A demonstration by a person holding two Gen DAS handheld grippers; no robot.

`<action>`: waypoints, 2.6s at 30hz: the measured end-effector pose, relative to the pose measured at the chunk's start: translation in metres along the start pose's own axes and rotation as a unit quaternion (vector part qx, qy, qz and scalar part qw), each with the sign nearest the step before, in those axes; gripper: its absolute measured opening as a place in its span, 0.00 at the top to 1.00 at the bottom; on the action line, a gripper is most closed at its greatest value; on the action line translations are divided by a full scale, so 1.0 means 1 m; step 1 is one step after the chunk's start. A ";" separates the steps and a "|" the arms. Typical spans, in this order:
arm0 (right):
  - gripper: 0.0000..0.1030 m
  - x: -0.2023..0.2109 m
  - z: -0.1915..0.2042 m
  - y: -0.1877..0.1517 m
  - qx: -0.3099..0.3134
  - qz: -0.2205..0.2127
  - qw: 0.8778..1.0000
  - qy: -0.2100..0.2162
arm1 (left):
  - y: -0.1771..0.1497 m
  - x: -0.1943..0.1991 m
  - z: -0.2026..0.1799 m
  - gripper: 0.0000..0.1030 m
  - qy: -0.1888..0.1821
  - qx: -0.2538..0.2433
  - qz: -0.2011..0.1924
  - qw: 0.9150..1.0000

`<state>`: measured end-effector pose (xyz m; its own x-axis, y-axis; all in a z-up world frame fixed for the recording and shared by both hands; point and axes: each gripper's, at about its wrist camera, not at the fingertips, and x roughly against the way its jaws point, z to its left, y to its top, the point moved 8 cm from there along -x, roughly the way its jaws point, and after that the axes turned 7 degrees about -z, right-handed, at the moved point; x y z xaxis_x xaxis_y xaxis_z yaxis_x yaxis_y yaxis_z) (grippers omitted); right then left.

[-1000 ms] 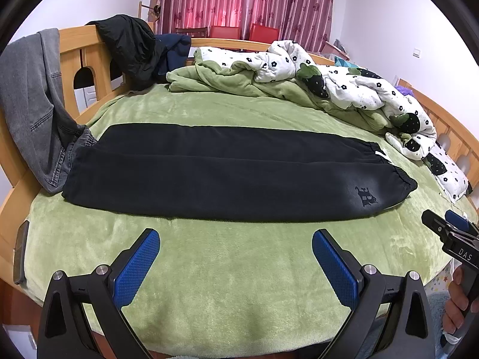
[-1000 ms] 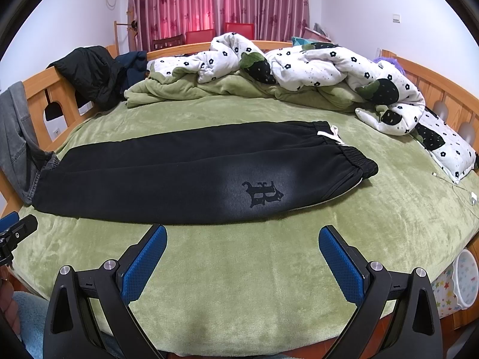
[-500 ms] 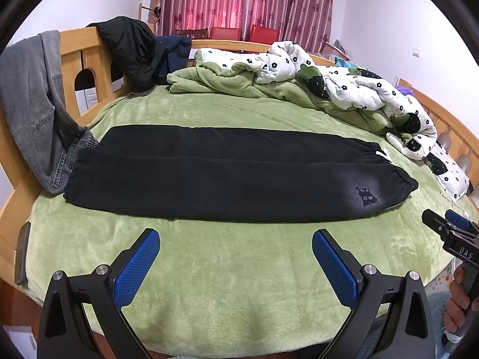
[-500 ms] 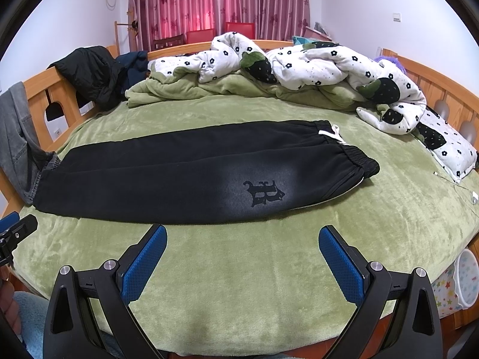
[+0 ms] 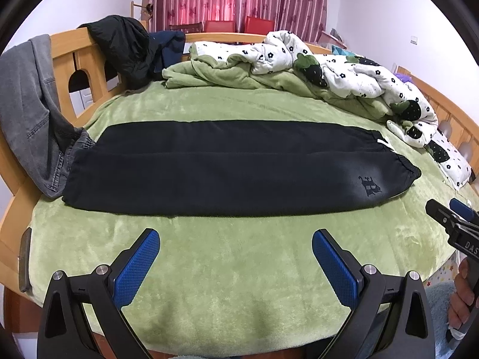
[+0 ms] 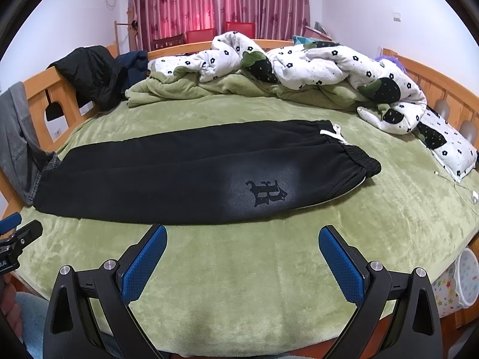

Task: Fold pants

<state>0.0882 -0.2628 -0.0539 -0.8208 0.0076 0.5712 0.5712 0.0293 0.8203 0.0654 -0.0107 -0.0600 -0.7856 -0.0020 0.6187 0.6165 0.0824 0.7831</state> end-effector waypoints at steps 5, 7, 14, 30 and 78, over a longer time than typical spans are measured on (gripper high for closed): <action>0.03 -0.001 0.002 0.001 0.024 0.000 1.000 -0.008 | 0.002 -0.003 -0.003 0.01 -0.006 0.009 -0.002 1.000; 0.03 -0.001 0.002 0.001 0.029 0.003 0.999 -0.012 | 0.003 -0.002 -0.004 0.01 -0.004 0.010 -0.008 1.000; 0.03 0.011 -0.001 0.015 0.019 0.005 1.000 -0.018 | 0.007 0.005 0.000 0.01 0.001 0.025 -0.017 1.000; 0.03 -0.017 -0.038 0.049 0.034 -0.020 0.999 -0.002 | 0.056 -0.021 0.068 0.01 0.022 0.069 -0.027 0.997; 0.84 -0.257 -0.104 0.126 -0.115 -0.029 0.988 0.099 | 0.135 -0.218 0.196 0.88 0.057 0.182 -0.075 0.979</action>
<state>0.3725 -0.3646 -0.0942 -0.8474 -0.1835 0.4983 0.5288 -0.2049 0.8237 0.3099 0.1966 -0.1017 -0.8421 -0.1510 0.5177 0.4185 0.4223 0.8040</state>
